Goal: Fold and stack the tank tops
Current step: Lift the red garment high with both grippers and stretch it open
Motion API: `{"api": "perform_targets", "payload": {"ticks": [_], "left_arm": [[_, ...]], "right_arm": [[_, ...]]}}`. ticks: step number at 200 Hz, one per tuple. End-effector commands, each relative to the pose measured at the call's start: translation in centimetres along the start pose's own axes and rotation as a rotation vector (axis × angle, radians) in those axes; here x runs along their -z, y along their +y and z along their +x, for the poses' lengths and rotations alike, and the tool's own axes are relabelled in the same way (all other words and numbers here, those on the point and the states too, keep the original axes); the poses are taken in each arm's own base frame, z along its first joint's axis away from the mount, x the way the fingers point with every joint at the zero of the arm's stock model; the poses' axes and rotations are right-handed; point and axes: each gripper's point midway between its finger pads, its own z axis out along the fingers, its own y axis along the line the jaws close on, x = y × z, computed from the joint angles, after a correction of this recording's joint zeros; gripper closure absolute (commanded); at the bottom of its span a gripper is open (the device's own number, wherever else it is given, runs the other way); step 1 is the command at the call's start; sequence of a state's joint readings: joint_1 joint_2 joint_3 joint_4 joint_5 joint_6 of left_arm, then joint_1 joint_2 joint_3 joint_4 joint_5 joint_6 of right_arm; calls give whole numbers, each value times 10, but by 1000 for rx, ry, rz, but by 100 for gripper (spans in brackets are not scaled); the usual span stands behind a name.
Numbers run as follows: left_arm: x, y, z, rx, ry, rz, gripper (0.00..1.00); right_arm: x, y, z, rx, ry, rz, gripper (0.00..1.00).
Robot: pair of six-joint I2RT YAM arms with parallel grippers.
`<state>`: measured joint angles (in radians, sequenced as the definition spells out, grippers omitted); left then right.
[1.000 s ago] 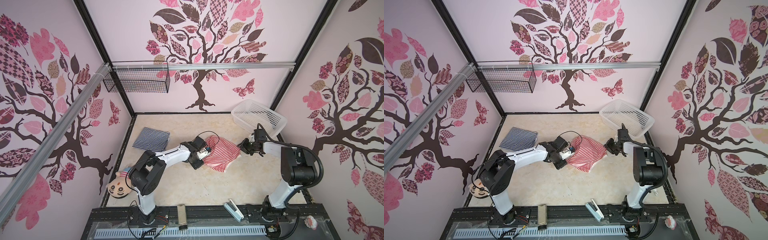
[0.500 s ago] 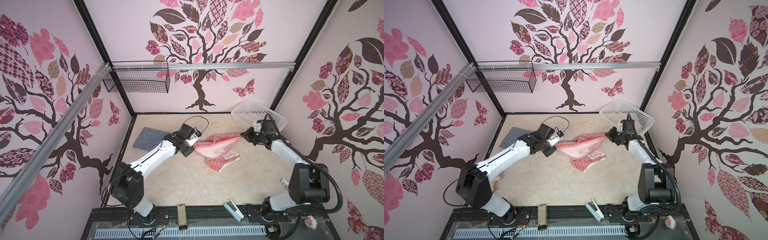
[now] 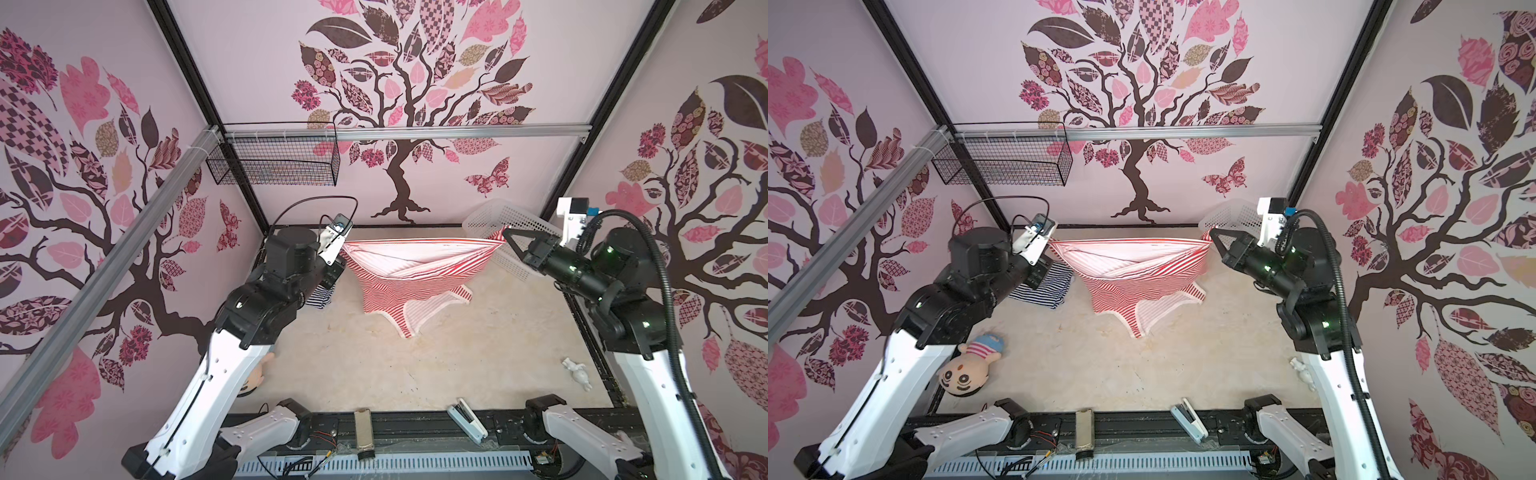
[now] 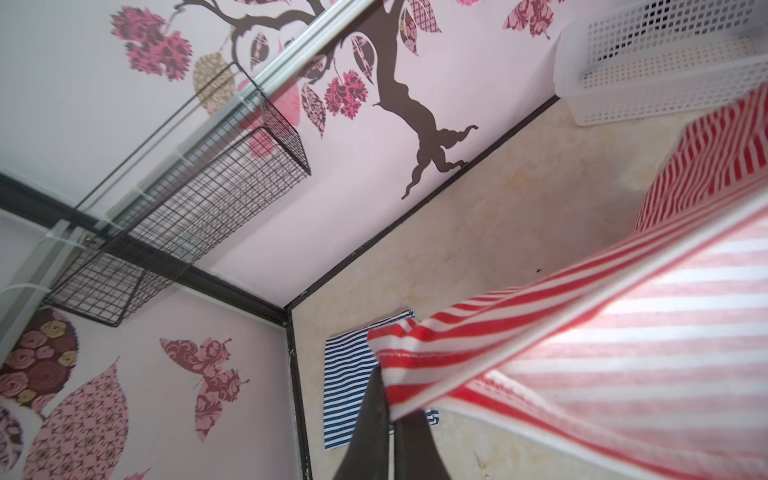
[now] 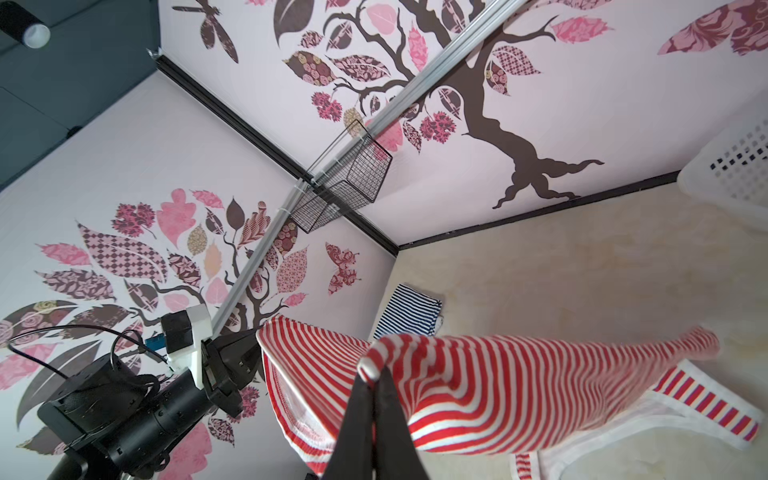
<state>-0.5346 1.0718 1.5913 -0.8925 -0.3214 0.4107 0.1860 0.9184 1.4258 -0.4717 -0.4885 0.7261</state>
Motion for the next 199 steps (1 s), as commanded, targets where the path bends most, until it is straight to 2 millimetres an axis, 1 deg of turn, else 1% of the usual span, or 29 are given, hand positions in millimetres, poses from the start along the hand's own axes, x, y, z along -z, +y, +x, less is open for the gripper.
{"api": "perform_targets", "payload": {"ticks": [1, 27, 41, 55, 72, 80, 87, 92, 105, 116, 125, 139, 151, 173, 184, 193, 195, 196, 199], "left_arm": [[28, 19, 5, 30, 5, -51, 100], [49, 33, 1, 12, -30, -95, 100], [62, 41, -7, 16, -61, -105, 100], [74, 49, -18, 25, -97, -119, 100], [79, 55, -30, 32, -127, -127, 100], [74, 56, -35, 21, -128, -129, 100], [67, 54, -37, 7, -124, -128, 100], [60, 52, -37, -6, -116, -128, 100], [30, 42, -35, -45, -81, -116, 100], [-2, 30, -30, -85, -39, -103, 100], [-32, 20, -22, -108, 0, -87, 100], [-77, 13, -10, -75, 43, -39, 100], [-118, 19, 2, 2, 82, -12, 100], [-189, 41, 21, 96, 134, -41, 100], [-217, 57, 22, 120, 134, -74, 100], [-237, 70, 20, 141, 128, -97, 100], [-242, 71, 22, 146, 134, -99, 100], [-242, 76, 18, 149, 123, -107, 100], [-245, 83, 12, 157, 110, -124, 100]], "right_arm": [[22, 19, 1, -16, 3, -26, 100], [45, 44, -3, 17, -23, -72, 100], [54, 57, -6, 34, -36, -101, 100], [59, 64, -9, 44, -47, -114, 100], [56, 62, -14, 52, -61, -96, 100], [50, 56, -16, 53, -57, -76, 100], [39, 45, -15, 37, -38, -41, 100], [31, 35, -14, 23, -19, -12, 100], [5, 13, -8, -7, 35, 21, 100], [-17, -7, -5, -33, 58, 46, 100], [-38, -24, -2, -51, 81, 61, 100], [-67, -47, 2, -77, 115, 80, 100], [-93, -67, 4, -100, 134, 88, 100], [-140, -103, 4, -155, 159, 82, 100], [-160, -117, -1, -168, 155, 73, 100], [-175, -128, -9, -183, 145, 65, 100], [-178, -129, -11, -184, 147, 61, 100], [-180, -130, -12, -185, 147, 59, 100], [-184, -131, -17, -185, 143, 51, 100]]}}
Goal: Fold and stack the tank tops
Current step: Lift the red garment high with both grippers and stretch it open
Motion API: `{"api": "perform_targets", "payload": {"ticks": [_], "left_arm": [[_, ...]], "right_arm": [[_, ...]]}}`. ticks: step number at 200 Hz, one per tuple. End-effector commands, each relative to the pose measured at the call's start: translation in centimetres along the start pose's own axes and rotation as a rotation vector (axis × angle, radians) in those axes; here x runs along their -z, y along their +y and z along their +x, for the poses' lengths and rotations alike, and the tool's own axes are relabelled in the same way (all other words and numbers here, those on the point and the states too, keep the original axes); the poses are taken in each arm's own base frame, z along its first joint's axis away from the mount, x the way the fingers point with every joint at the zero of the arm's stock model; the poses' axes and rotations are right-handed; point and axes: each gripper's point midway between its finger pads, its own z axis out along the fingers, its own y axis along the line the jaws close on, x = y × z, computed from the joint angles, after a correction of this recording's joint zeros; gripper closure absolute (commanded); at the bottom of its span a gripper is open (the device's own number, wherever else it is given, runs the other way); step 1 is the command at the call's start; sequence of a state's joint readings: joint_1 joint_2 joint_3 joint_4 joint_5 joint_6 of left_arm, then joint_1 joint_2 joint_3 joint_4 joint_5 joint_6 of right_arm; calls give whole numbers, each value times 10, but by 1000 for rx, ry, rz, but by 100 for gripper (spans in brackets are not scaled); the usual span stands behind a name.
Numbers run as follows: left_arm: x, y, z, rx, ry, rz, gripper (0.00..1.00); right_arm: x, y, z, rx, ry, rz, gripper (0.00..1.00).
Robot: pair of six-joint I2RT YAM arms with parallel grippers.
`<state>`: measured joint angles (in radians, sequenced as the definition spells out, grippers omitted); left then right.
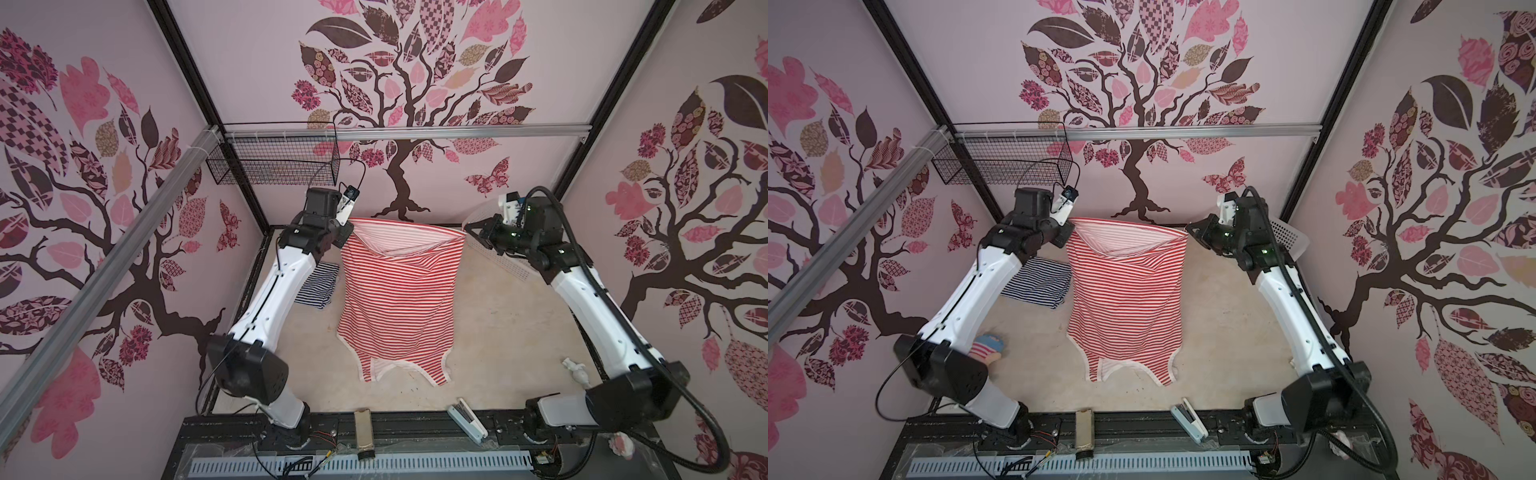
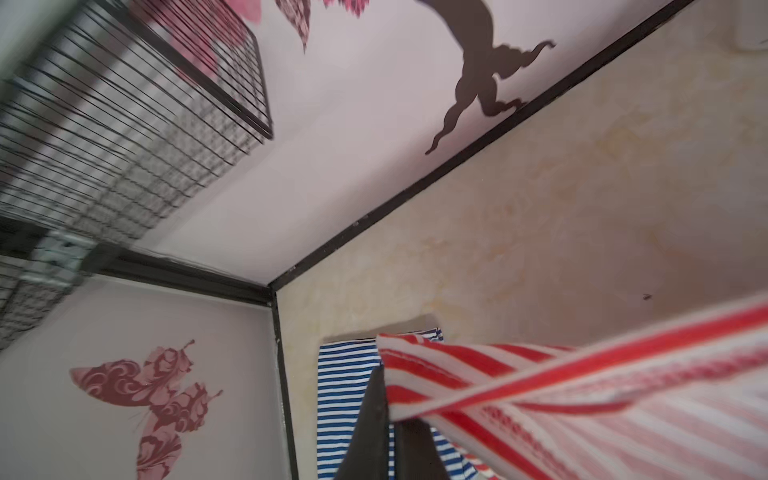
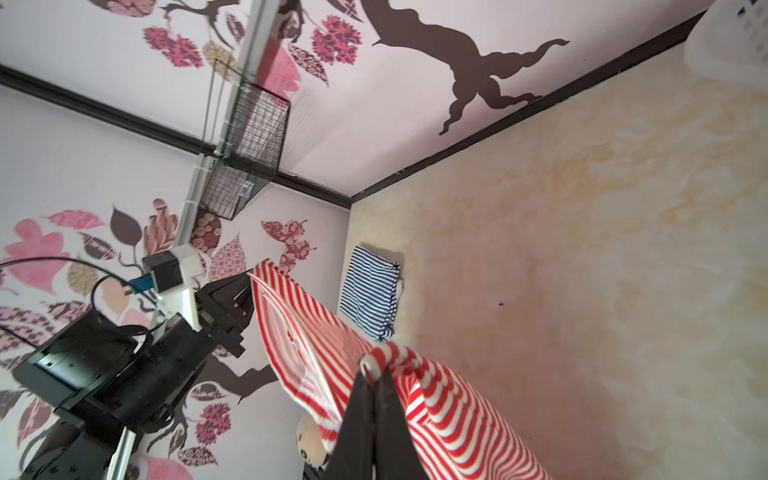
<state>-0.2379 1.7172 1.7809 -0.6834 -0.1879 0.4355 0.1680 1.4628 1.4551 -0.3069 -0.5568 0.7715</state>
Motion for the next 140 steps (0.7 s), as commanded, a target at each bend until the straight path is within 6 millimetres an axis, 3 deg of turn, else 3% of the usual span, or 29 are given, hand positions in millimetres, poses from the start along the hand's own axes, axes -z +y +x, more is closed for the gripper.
{"api": "perform_targets", "payload": {"ticks": [1, 8, 17, 28, 50, 66, 77, 83, 97, 108, 140], "left_arm": [[4, 57, -64, 128, -198, -103, 100], [-5, 71, -71, 164, -202, -126, 100], [2, 89, -87, 217, -242, -120, 100], [29, 110, -110, 274, -323, -109, 100], [116, 142, -146, 357, -542, -104, 100], [168, 141, -150, 366, -664, -83, 100], [177, 123, -138, 342, -698, -38, 100], [178, 112, -129, 331, -700, -12, 100], [155, 79, -96, 305, -631, 69, 100], [129, 57, -62, 290, -538, 100, 100], [40, -32, 67, 202, -188, 282, 100]], "right_arm": [[-11, 30, -50, 47, -90, -140, 100], [-16, 36, -61, 57, -86, -175, 100], [-12, 51, -76, 71, -89, -229, 100], [5, 78, -91, 108, -108, -304, 100], [53, 137, -98, 244, -180, -404, 100], [76, 154, -89, 292, -205, -439, 100], [84, 150, -79, 296, -214, -441, 100], [83, 143, -73, 287, -213, -433, 100], [79, 121, -57, 256, -199, -412, 100], [66, 90, -42, 207, -166, -363, 100], [31, -17, 20, 35, -45, -218, 100]]}}
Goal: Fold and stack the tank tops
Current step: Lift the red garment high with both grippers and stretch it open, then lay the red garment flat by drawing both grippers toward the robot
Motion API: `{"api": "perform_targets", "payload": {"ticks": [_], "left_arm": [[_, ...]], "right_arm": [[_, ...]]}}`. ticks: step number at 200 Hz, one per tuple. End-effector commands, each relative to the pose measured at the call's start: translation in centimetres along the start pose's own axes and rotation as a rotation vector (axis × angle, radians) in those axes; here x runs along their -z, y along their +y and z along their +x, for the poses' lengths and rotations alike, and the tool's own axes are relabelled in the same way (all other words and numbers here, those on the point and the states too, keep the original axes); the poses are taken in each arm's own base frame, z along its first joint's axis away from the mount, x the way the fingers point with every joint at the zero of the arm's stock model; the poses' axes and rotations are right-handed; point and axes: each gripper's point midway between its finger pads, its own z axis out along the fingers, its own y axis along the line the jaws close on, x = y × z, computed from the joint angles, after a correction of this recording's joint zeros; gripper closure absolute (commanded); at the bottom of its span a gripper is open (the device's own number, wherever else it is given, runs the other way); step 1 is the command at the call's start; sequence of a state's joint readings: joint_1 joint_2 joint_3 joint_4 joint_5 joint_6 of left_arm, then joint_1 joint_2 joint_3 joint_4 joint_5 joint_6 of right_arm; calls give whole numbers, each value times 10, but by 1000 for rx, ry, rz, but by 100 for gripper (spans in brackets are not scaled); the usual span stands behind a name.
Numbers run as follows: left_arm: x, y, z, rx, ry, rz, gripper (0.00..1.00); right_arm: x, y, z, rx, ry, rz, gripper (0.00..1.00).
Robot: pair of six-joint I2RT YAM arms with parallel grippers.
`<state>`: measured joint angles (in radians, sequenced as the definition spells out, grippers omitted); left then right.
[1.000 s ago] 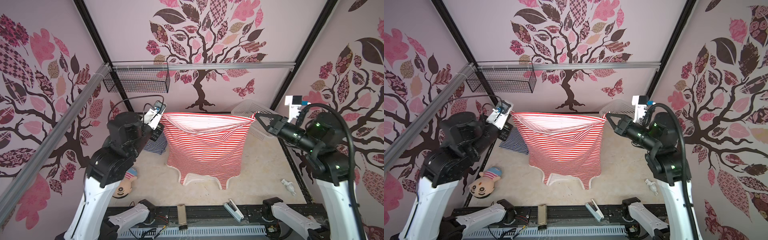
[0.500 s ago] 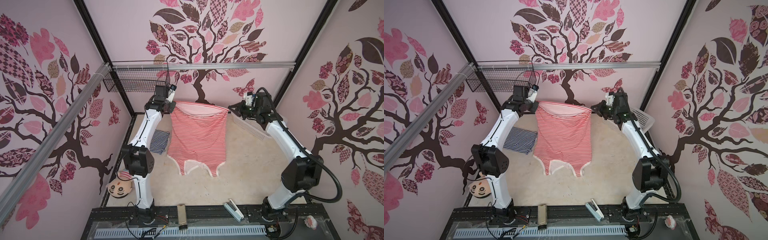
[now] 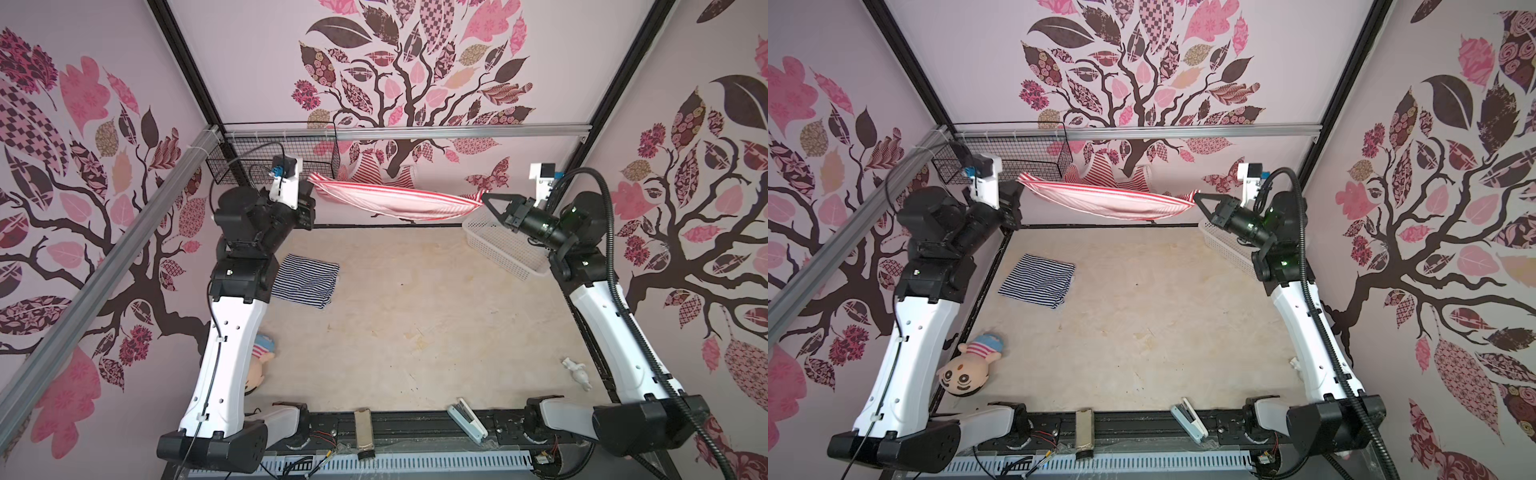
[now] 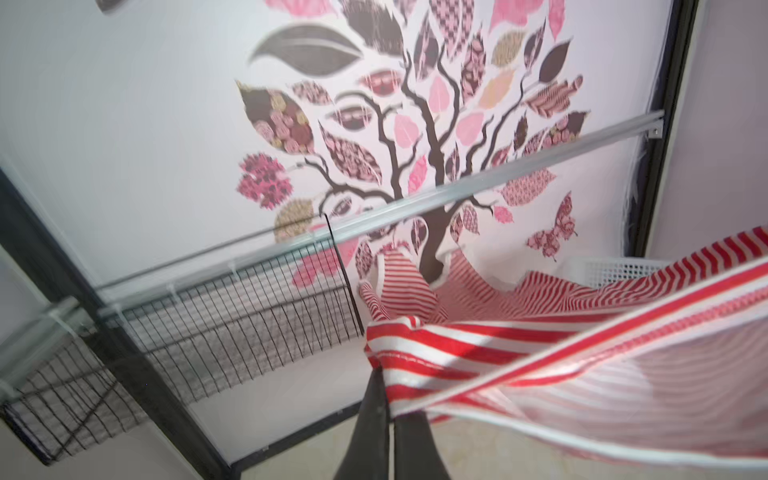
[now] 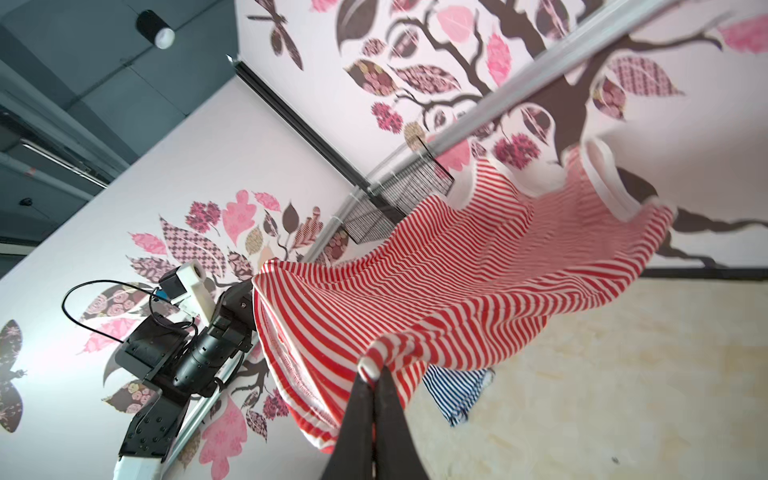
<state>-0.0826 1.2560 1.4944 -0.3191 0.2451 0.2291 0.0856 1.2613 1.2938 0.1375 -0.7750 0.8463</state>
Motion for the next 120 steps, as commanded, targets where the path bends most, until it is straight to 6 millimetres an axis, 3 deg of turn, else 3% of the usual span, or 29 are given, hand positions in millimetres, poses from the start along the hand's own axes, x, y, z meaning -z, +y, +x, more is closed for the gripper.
{"api": "perform_targets", "payload": {"ticks": [1, 23, 33, 48, 64, 84, 120], "left_arm": [[-32, -36, 189, 38, 442, 153, 100], [-2, -74, 282, 57, 639, 277, 100], [18, -89, 311, 63, 711, 332, 100], [50, -112, 339, 80, 785, 418, 100], [90, -142, 351, 76, 828, 565, 100], [130, -168, 363, -23, 859, 695, 100], [148, -181, 368, -173, 879, 737, 100]], "right_arm": [[3, -100, 64, -191, 92, 169, 100], [25, -153, 138, -319, 166, 251, 100], [38, -172, 170, -365, 204, 292, 100], [57, -188, 209, -408, 248, 335, 100], [77, -196, 240, -432, 288, 374, 100], [94, -202, 264, -455, 309, 417, 100], [109, -209, 287, -481, 354, 466, 100]]}}
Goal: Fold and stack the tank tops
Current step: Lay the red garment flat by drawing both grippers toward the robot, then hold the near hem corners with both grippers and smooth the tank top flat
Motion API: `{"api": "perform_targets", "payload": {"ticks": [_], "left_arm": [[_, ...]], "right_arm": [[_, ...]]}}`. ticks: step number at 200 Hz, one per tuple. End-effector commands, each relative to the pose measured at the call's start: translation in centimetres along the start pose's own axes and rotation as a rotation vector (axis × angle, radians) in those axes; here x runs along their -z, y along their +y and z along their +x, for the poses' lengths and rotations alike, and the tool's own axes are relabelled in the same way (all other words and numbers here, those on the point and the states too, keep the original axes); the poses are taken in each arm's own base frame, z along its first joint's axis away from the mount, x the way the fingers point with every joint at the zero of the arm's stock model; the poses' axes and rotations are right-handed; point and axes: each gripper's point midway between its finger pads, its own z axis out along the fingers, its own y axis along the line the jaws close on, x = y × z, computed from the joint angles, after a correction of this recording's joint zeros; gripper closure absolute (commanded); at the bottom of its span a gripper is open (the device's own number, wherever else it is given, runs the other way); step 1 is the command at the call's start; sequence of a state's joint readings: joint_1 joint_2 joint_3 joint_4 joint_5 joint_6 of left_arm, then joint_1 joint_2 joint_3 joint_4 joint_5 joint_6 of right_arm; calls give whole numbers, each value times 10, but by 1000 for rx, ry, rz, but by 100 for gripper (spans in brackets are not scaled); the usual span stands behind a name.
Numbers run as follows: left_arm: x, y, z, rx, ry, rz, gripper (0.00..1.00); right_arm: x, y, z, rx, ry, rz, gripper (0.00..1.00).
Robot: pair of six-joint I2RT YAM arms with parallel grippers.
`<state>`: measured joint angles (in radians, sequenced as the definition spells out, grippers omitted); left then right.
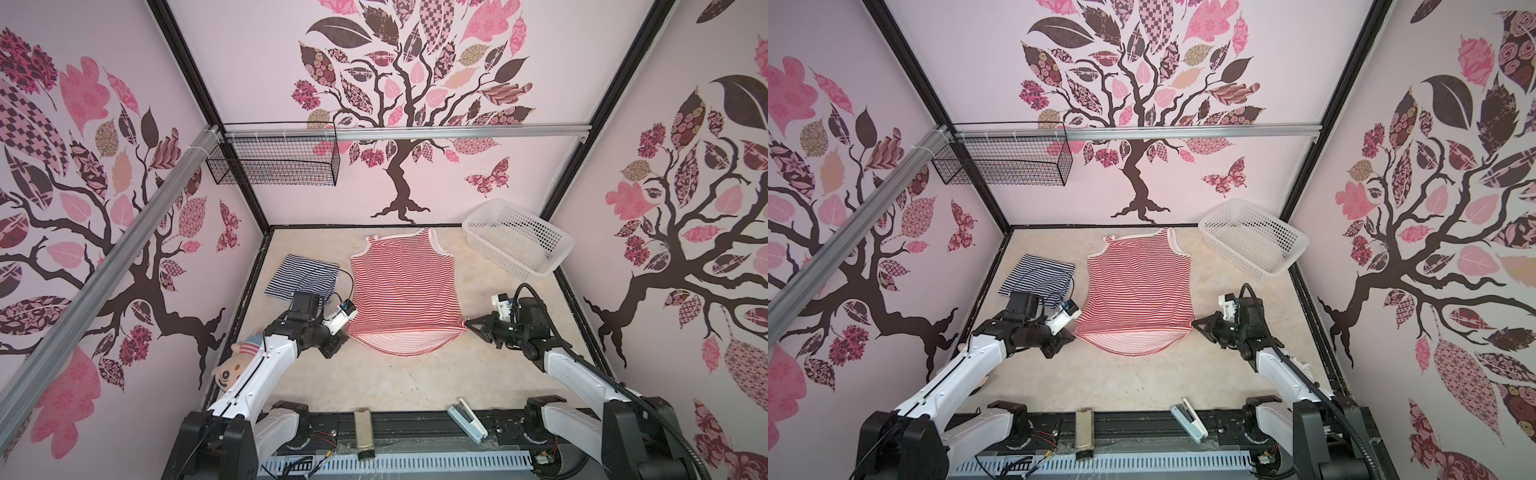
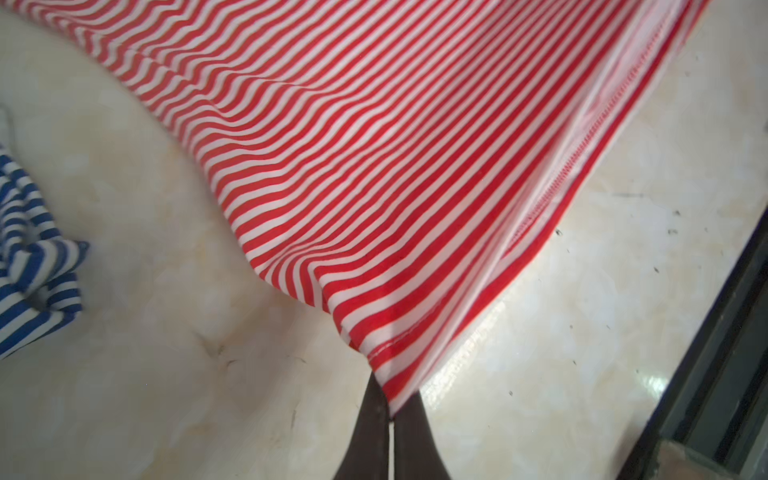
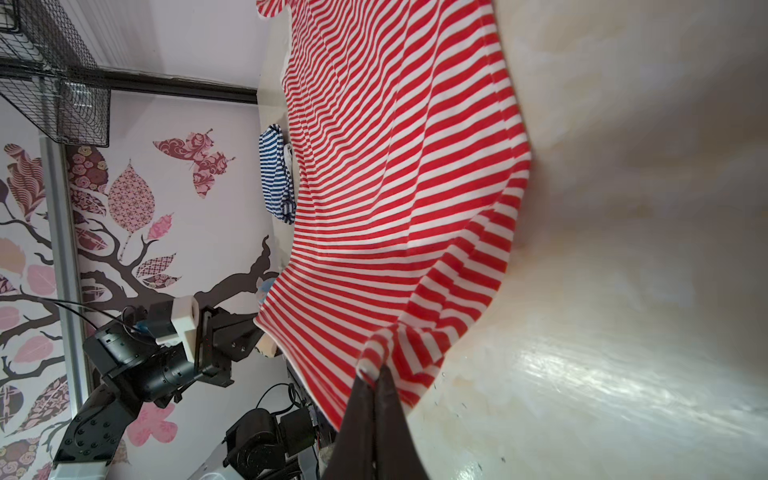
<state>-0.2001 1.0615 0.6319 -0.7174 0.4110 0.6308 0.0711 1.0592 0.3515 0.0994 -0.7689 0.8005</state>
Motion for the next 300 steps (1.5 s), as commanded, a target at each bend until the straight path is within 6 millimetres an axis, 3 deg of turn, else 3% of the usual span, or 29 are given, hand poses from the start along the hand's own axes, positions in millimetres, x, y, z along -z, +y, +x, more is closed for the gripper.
{"api": "perform_targets", "payload": {"ticks": [1, 45, 66, 82, 99, 115, 123, 130, 156, 203, 231, 254, 279, 300], "left_arm": [[-1, -15, 17, -89, 76, 47, 100], [-4, -15, 45, -148, 271, 106, 95], [-4, -6, 47, -157, 281, 54, 97], [3, 0, 34, -166, 233, 7, 100], [23, 11, 3, -165, 144, -71, 100], [33, 24, -25, -156, 44, -144, 96], [29, 22, -25, -175, 41, -127, 88], [20, 23, -21, -184, 66, -117, 88], [0, 25, 7, -139, 235, -52, 96], [17, -16, 30, -231, 210, 36, 89], [34, -32, 45, -296, 254, 81, 80], [43, -28, 56, -325, 327, 57, 61], [46, -8, 36, -313, 258, -54, 56], [42, -5, 8, -288, 158, -60, 54]], "right_arm": [[3, -9, 4, 17, 5, 34, 100], [8, -17, 20, -2, 47, 67, 100], [15, -17, 23, 17, 31, 86, 100], [22, 4, 18, 51, 12, 43, 100], [35, 40, 4, 107, -36, -12, 100], [43, 55, -11, 147, -89, 4, 100], [39, 50, -13, 139, -75, 30, 100], [34, 42, -10, 117, -42, 48, 100], [21, 13, 11, 42, 58, 71, 100], [36, -10, 38, 33, 53, 144, 100], [45, -18, 44, 37, 45, 202, 84], [53, -17, 39, 53, 14, 245, 56], [61, -13, 29, 68, -32, 292, 48], [64, -3, 16, 97, -80, 288, 58]]}}
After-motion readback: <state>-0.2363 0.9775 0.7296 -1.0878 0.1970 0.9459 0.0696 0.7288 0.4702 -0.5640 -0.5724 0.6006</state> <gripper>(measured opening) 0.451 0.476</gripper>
